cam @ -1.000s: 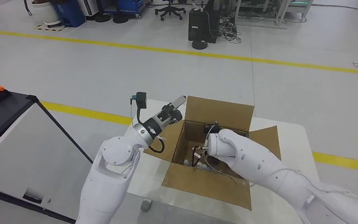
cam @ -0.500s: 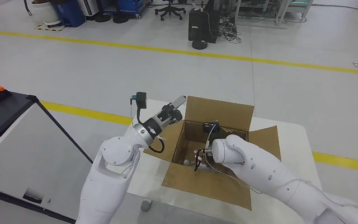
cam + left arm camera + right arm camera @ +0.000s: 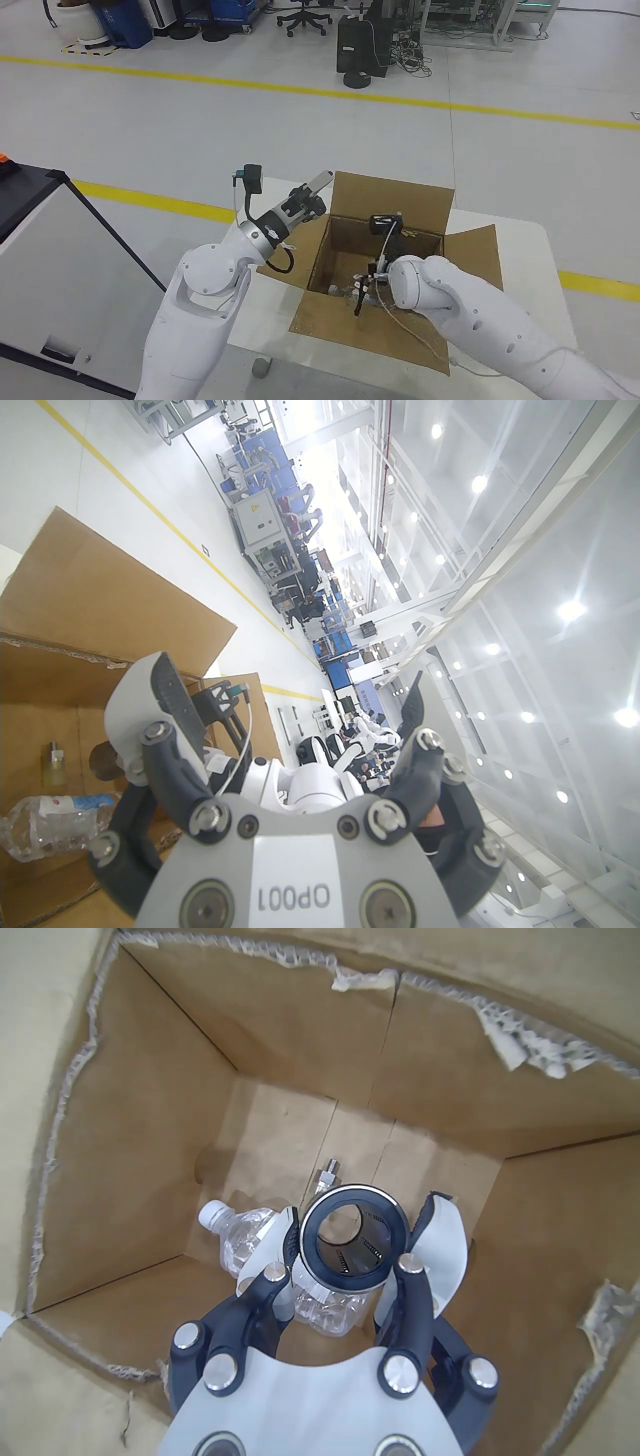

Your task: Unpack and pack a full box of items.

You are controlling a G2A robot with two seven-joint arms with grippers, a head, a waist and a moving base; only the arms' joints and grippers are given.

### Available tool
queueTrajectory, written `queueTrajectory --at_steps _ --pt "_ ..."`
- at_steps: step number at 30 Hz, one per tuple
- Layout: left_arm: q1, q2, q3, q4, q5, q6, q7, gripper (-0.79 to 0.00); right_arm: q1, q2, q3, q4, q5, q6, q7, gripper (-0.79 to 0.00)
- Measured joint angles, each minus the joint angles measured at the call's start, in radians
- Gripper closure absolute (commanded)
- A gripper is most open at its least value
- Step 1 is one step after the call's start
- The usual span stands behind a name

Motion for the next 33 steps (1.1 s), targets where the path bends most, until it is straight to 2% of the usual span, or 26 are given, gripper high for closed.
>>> queueTrajectory --at_steps 8,13,20,33 --pt "0.0 0.0 0.0 0.0 0.0 0.0 0.0 -0.785 -0.084 0.05 0.126 -0.12 -0.055 0.004 0.007 0.0" --pt "0.0 0.0 0.0 0.0 0.0 0.0 0.0 -0.785 -0.121 0.064 0.167 -0.127 -0.077 -0.012 0.033 0.0" --pt "0.0 0.0 0.0 0.0 0.0 0.0 0.0 -0.785 -0.141 0.062 0.186 -0.121 -0.105 -0.02 0.055 0.0" --pt "0.0 0.0 0.0 0.0 0.0 0.0 0.0 -0.785 -0.111 0.028 0.155 -0.054 -0.154 -0.008 0.112 0.0"
